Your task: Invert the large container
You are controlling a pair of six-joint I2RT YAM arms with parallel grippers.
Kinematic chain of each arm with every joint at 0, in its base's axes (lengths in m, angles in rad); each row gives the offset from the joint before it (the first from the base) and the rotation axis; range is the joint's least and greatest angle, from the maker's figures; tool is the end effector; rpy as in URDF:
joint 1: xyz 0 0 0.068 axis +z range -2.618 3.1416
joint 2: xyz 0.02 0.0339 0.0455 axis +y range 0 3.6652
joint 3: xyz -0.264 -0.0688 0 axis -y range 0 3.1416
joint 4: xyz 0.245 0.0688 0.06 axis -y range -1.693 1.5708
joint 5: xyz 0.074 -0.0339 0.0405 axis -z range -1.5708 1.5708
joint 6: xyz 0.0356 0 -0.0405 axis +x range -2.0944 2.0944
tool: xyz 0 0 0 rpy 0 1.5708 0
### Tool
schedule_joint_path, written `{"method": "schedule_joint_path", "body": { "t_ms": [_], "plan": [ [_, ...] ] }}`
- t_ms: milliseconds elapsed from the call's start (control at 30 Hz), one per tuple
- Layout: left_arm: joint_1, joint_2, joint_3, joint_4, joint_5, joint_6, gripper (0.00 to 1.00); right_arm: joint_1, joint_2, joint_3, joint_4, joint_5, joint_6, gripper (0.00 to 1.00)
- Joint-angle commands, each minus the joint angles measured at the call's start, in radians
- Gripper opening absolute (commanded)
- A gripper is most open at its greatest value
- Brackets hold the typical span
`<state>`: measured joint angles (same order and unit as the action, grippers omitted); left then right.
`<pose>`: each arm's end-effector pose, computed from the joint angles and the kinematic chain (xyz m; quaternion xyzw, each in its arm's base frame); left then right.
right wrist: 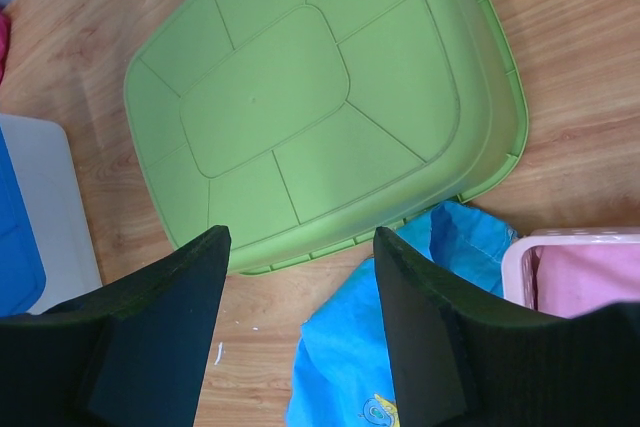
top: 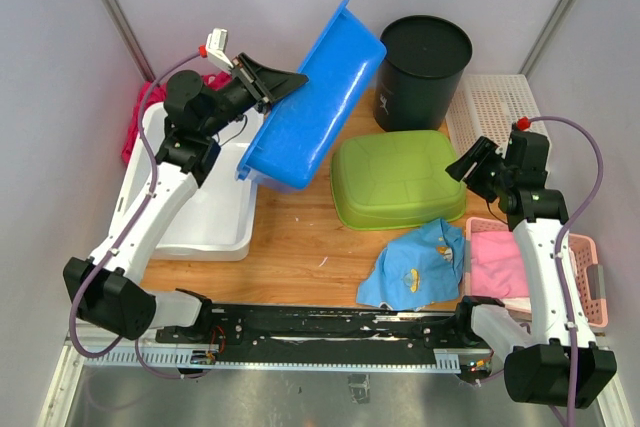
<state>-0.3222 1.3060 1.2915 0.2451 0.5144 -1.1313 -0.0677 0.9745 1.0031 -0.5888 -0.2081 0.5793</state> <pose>0.2780 -0.1113 0.4487 -0.0531 0.6306 -0.6217 0.4615 0.2071 -0.0067 0.3411 0.2290 0.8411 0.2097 0.4428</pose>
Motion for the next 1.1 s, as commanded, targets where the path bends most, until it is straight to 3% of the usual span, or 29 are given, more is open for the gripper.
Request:
{"method": "schedule_joint_path", "body": {
  "t_ms": [0, 267, 467, 733, 1067],
  "plan": [
    [0.006, -0.02, -0.054, 0.208, -0.005, -0.111, 0.0, 0.014, -0.017, -0.015, -0.014, 0.017, -0.016, 0.61],
    [0.006, -0.018, 0.128, 0.067, -0.025, 0.022, 0.0, 0.014, -0.013, -0.017, -0.013, 0.015, -0.012, 0.61],
    [0.005, -0.035, 0.163, 0.102, -0.014, -0.038, 0.0, 0.014, -0.008, -0.015, -0.008, 0.008, -0.008, 0.61],
    [0.003, -0.068, -0.026, 0.359, -0.022, -0.292, 0.0, 0.015, 0.0, -0.009, -0.005, 0.001, -0.006, 0.61],
    [0.003, -0.103, -0.318, 0.522, -0.138, -0.485, 0.0, 0.014, 0.005, -0.003, -0.005, -0.006, -0.004, 0.61]
  ]
}}
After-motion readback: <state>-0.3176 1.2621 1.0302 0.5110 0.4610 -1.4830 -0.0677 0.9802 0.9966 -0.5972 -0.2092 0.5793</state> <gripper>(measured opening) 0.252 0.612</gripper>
